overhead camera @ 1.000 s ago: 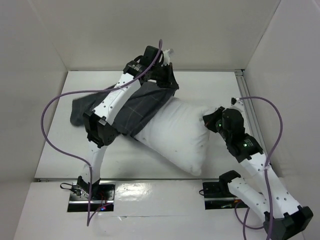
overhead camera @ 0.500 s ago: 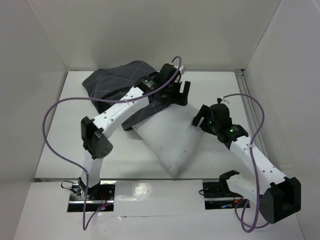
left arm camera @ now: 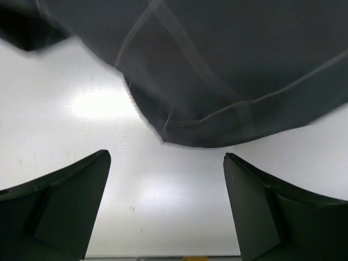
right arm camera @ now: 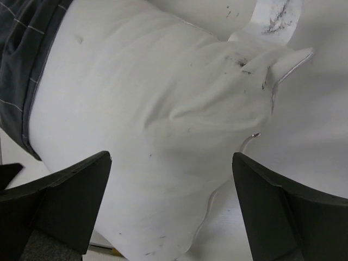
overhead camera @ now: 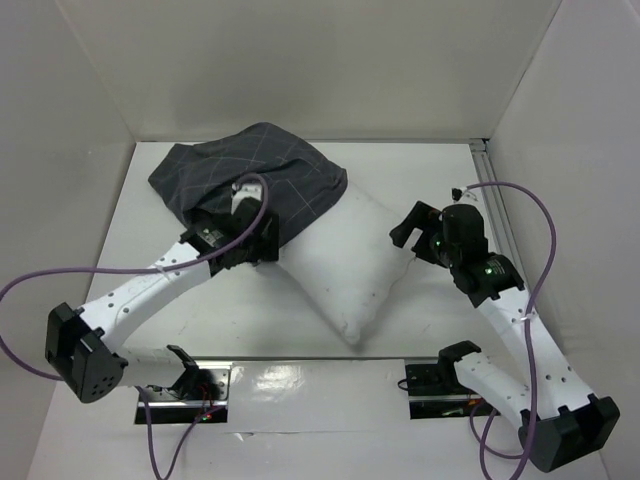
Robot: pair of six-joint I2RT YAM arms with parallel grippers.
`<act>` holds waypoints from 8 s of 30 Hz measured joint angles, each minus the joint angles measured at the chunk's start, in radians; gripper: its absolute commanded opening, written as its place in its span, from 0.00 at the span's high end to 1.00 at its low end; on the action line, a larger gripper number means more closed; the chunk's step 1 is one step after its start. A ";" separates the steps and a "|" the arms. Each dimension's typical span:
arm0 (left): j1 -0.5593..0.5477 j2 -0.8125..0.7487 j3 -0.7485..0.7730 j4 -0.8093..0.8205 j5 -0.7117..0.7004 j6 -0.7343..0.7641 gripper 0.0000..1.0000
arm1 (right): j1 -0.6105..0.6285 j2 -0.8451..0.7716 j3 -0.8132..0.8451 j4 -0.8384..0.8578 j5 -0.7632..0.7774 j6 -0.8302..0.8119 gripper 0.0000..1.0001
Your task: Put the pillow into the pillowcase
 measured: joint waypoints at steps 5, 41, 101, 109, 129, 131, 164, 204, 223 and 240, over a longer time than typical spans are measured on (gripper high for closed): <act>-0.010 -0.012 -0.288 0.081 0.002 -0.063 0.00 | -0.006 0.024 -0.002 -0.019 -0.027 -0.014 0.01; -0.108 0.185 -0.170 0.191 -0.239 -0.182 1.00 | 0.090 -0.099 -0.227 -0.115 -0.454 -0.036 0.01; -0.177 0.288 -0.152 0.179 -0.222 -0.261 0.00 | 0.285 0.026 -0.002 -0.111 0.151 0.064 0.01; -0.125 0.286 -0.241 0.335 -0.186 -0.181 0.07 | 0.278 0.031 -0.002 -0.110 0.150 0.059 0.01; -0.059 0.270 -0.183 0.314 -0.259 -0.156 1.00 | 0.297 0.066 -0.089 -0.072 -0.012 0.071 0.01; -0.072 0.251 -0.178 0.290 -0.260 -0.156 1.00 | 0.316 0.082 -0.153 -0.048 -0.046 0.089 0.01; -0.364 0.341 0.882 -0.306 0.139 0.051 1.00 | 0.046 -0.067 0.237 -0.261 -0.171 -0.097 1.00; -0.097 0.387 0.731 -0.068 0.044 0.177 0.10 | -0.504 0.566 0.473 0.021 -0.428 -0.093 0.01; -0.211 0.584 0.436 -0.087 -0.294 -0.026 0.10 | -0.512 0.621 0.581 0.035 -0.388 -0.120 0.00; -0.021 0.720 0.566 -0.028 -0.272 -0.014 1.00 | -0.541 0.398 0.415 0.021 -0.332 -0.181 0.00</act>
